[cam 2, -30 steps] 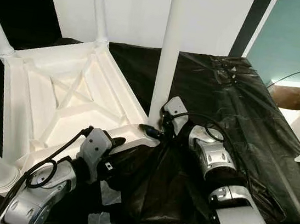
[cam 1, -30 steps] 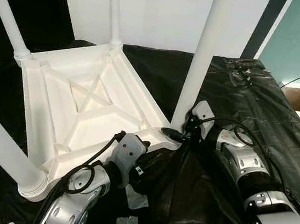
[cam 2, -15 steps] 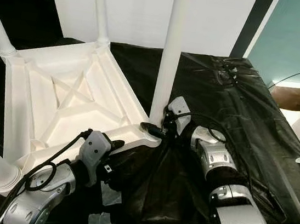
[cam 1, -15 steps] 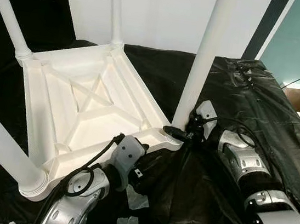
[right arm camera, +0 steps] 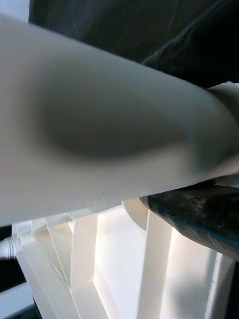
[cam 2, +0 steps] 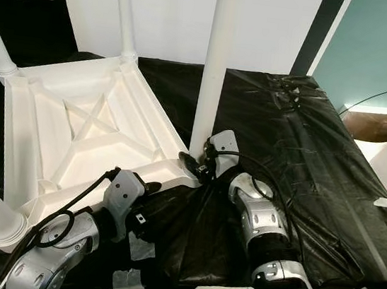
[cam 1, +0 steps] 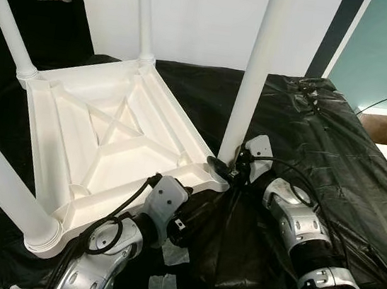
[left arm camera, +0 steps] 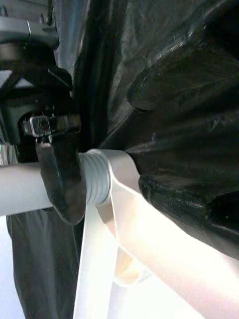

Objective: Building children table

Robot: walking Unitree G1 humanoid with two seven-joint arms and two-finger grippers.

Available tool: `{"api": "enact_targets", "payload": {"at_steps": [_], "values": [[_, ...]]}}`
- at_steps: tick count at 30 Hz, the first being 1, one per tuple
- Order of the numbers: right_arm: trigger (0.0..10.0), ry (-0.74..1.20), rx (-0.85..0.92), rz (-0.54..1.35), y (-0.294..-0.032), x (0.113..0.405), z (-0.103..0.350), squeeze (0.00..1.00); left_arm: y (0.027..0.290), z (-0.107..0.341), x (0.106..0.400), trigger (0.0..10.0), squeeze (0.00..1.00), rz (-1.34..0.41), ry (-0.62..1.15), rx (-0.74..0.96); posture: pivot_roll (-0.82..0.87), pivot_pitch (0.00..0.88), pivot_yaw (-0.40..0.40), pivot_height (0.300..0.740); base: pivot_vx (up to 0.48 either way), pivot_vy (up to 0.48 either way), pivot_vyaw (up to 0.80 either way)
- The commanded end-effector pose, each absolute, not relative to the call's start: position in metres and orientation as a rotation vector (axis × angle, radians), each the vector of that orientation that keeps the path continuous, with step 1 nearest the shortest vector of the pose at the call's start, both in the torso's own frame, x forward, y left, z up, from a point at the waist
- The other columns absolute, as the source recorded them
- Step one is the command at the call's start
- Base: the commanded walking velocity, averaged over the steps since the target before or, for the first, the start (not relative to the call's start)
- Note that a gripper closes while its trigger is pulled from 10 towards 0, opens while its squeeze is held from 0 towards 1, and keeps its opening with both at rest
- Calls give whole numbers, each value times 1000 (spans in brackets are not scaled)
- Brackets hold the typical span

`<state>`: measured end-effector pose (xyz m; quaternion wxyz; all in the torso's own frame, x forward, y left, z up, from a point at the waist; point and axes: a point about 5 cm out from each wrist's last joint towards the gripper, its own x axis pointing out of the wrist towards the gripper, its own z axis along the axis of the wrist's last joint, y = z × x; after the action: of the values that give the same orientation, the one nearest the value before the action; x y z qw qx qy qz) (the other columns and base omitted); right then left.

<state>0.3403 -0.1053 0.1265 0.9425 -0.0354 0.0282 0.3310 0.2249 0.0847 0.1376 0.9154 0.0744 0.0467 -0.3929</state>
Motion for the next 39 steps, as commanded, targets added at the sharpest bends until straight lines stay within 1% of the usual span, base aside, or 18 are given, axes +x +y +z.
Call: {"api": "enact_targets", "payload": {"at_steps": [1, 3, 4, 5, 10, 12, 20, 21, 23, 24, 27, 29, 30, 31, 32, 34, 35, 39], "values": [[10000, 195, -58, 599, -111, 333, 99, 0, 82, 139, 225, 10000, 0, -788, 93, 142, 132, 43, -40, 740, 0, 0, 0], [10000, 191, 14, 404, -103, 328, 95, 0, 81, 139, 225, 10000, 0, -793, 93, 141, 130, 41, -40, 740, 0, 0, 0], [10000, 191, 14, 404, -103, 328, 95, 0, 81, 139, 225, 10000, 0, -793, 93, 141, 130, 41, -40, 740, 0, 0, 0], [10000, 190, 50, 339, -98, 324, 95, 0, 80, 139, 225, 10000, 0, -796, 92, 140, 130, 41, -40, 740, 0, 0, 0], [10000, 160, 76, 317, -92, 321, 98, 0, 79, 138, 226, 10000, 0, -801, 95, 137, 113, 40, -30, 740, 0, 0, 0], [10000, 144, 76, 342, -87, 316, 101, 0, 79, 137, 227, 10000, 0, -808, 96, 143, 115, 35, -29, 740, 0, 0, 0], [10000, 132, 77, 330, -87, 316, 105, 0, 80, 139, 230, 10000, 0, -801, 89, 150, 114, 29, -28, 740, 0, 0, 0], [10000, 116, 81, 340, -89, 317, 108, 1000, 81, 138, 230, 10000, 0, -799, 89, 153, 113, 28, -26, 740, 0, 0, 0], [10000, 99, 77, 346, -90, 317, 112, 1000, 81, 138, 230, 10000, 0, -796, 91, 155, 111, 30, -25, 740, 0, 0, 0], [10000, 81, 63, 389, -94, 318, 117, 1000, 82, 138, 230, 10000, 0, -797, 95, 159, 109, 30, -26, 740, 0, 0, 0], [10000, 69, 52, 421, -96, 318, 120, 1000, 82, 137, 230, 10000, 0, -799, 98, 162, 109, 30, -26, 740, 0, 0, 0], [10000, 61, 40, 462, -100, 319, 122, 1000, 83, 137, 230, 10000, 0, -799, 100, 164, 105, 30, -25, 740, 0, 0, 0], [10000, 48, 9, 519, -104, 320, 125, 1000, 83, 136, 230, 10000, 0, -799, 101, 166, 106, 28, -26, 740, 0, 0, 0], [10000, 34, -34, 578, -109, 322, 128, 894, 84, 136, 231, 10000, 0, -798, 101, 167, 106, 25, -26, 740, 0, 0, 0], [10000, 24, -68, 630, -113, 324, 130, 0, 84, 137, 231, 10000, 0, -798, 100, 168, 107, 22, -27, 740, 0, 0, 0], [10000, 19, -89, 658, -116, 325, 132, 0, 84, 137, 232, 10000, 0, -798, 99, 169, 107, 22, -27, 740, 0, 0, 0], [10000, 11, -133, 730, -120, 328, 135, 0, 84, 137, 231, 10000, 0, -799, 98, 168, 107, 21, -26, 740, 0, 0, 0], [10000, 15, -148, 759, -121, 330, 136, 0, 84, 137, 232, 10000, 0, -800, 98, 169, 107, 16, -25, 740, 0, 0, 0]]}}
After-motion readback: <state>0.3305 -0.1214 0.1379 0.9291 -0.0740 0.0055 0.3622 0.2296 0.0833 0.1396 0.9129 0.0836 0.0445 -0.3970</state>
